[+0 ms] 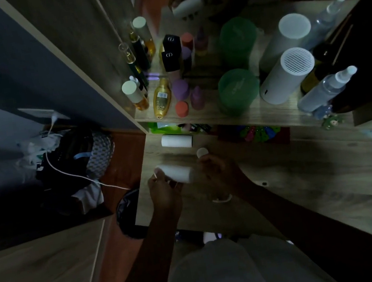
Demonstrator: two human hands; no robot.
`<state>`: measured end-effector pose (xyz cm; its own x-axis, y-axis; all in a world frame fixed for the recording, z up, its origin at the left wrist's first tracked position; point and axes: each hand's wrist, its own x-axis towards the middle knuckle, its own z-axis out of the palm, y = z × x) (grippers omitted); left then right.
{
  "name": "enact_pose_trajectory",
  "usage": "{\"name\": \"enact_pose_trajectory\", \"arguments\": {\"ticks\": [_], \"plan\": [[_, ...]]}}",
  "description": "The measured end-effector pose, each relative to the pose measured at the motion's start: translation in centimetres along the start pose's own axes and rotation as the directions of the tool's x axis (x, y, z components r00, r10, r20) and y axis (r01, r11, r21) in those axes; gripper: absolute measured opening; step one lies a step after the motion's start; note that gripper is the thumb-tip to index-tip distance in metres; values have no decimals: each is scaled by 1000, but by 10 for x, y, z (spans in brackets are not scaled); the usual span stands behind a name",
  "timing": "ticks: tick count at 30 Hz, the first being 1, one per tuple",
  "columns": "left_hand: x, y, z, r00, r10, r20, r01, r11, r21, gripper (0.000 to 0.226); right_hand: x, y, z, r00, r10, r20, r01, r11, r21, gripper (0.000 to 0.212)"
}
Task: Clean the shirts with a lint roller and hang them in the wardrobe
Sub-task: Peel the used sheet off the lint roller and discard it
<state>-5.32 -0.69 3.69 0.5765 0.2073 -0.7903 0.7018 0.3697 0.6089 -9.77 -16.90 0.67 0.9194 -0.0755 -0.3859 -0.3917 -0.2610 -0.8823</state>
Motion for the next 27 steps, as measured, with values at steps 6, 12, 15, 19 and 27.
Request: {"name": "enact_pose_trajectory", "arguments": {"ticks": [6,12,15,19,27], "plan": [[-7,-1,0,997,55,58,-53,997,-48,49,-12,-9,14,998,-56,7,56,998,1,49],[-10,1,-1,993,112,47,-108,990,-95,43,-14,-9,18,994,-77,-82,77,997,-9,50],[-12,-1,-1,992,117,42,-113,990,-88,42,-13,-7,17,992,-74,-98,69,996,-55,43],[-13,-6,0,988,148,31,-146,987,-61,42,-14,-7,12,993,-71,-99,66,996,-54,34],[-9,1,11,985,156,-73,-167,970,-176,41,-6,9,-10,996,67,-58,-65,997,32,15]]}}
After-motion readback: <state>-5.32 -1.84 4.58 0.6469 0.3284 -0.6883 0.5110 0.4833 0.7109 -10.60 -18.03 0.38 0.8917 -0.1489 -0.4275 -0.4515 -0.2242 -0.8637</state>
